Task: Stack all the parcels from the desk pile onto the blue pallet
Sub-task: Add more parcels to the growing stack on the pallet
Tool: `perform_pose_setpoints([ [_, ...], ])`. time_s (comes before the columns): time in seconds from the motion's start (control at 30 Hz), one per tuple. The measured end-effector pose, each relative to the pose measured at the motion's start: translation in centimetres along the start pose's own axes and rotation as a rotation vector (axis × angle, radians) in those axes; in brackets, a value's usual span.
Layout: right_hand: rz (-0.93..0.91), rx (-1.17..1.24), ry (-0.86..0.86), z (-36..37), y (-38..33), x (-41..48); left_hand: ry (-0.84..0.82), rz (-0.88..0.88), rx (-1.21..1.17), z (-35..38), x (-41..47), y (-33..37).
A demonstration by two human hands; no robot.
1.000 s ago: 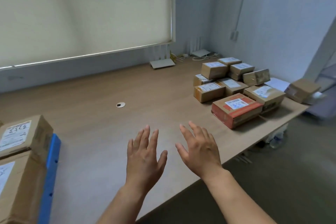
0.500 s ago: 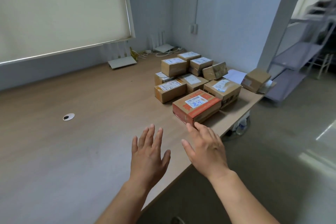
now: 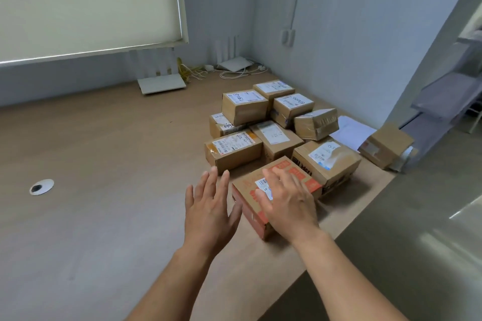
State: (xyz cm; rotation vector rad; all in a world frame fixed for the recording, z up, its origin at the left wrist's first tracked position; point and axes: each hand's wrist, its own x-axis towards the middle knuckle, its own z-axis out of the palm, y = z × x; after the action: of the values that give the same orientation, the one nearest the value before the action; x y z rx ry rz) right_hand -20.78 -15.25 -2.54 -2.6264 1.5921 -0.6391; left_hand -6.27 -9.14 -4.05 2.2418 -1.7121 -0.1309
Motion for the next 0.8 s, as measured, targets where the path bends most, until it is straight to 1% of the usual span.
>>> perform_pose_setpoints([
  [0.1,-0.023,0.028,-0.063,0.9,1.1,3.7,-0.008,-0.03,0.001,0.7,3.4,0.1],
  [0.23,-0.018,0.033,-0.045,2.1,2.6,7.1,0.012,-0.044,0.014,1.5,7.0,0.3],
  [0.33,0.004,0.047,-0.072,2.5,3.3,8.8,0.007,-0.076,0.02,1.6,8.9,0.5],
  [0.53,-0.034,0.046,-0.097,3.8,5.6,13.6,-0.029,-0.107,0.077,1.6,12.9,0.1],
  [0.63,-0.055,0.037,-0.156,4.5,7.4,16.9,-0.047,-0.131,0.079,1.6,15.3,-0.4],
  [0.8,0.013,0.103,-0.225,6.0,10.3,23.2,-0.043,-0.186,0.026,1.3,20.5,0.0],
])
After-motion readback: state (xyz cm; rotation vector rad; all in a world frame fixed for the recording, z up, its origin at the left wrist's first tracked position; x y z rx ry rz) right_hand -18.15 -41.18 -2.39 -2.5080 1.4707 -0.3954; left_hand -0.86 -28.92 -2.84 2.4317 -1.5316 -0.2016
